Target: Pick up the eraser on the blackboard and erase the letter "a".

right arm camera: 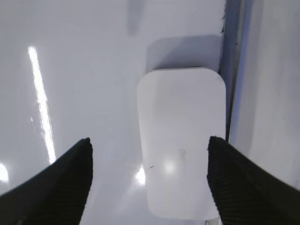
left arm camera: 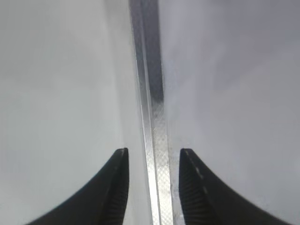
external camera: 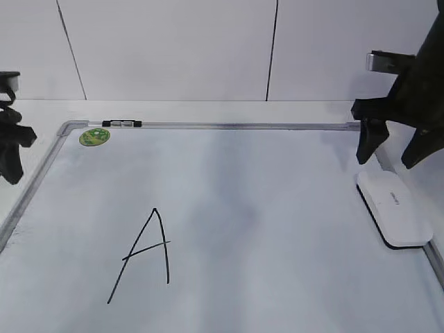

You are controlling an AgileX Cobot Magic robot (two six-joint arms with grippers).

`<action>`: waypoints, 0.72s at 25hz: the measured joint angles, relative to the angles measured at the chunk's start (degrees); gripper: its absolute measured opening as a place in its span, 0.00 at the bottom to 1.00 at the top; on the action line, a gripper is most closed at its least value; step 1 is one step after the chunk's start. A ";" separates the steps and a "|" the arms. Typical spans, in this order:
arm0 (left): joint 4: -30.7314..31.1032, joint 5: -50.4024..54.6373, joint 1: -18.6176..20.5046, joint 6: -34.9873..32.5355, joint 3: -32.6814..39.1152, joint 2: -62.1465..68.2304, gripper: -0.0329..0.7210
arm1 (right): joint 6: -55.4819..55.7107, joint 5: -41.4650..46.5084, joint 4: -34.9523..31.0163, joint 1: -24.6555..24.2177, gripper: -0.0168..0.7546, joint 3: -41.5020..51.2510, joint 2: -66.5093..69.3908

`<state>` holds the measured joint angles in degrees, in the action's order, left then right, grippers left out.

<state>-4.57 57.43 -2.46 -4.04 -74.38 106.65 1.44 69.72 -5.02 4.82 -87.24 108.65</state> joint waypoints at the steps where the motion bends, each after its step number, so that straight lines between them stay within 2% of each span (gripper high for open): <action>1: 0.00 1.61 0.00 0.00 -0.79 -1.18 0.41 | 0.00 0.00 -0.11 0.00 0.77 0.00 -0.40; 8: 0.00 11.25 0.00 0.47 -2.37 -6.72 0.41 | 0.11 0.22 -0.68 0.00 0.77 0.00 -5.14; 13: 0.51 11.90 0.00 0.57 -1.99 -9.34 0.41 | 0.11 0.45 -1.28 0.00 0.77 0.00 -11.12; 18: 0.65 11.95 0.00 0.57 2.37 -15.48 0.41 | 0.11 0.57 -1.41 0.00 0.77 1.04 -19.27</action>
<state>-3.92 69.38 -2.46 -3.47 -72.01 91.17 1.56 70.29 -6.42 4.82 -86.20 89.38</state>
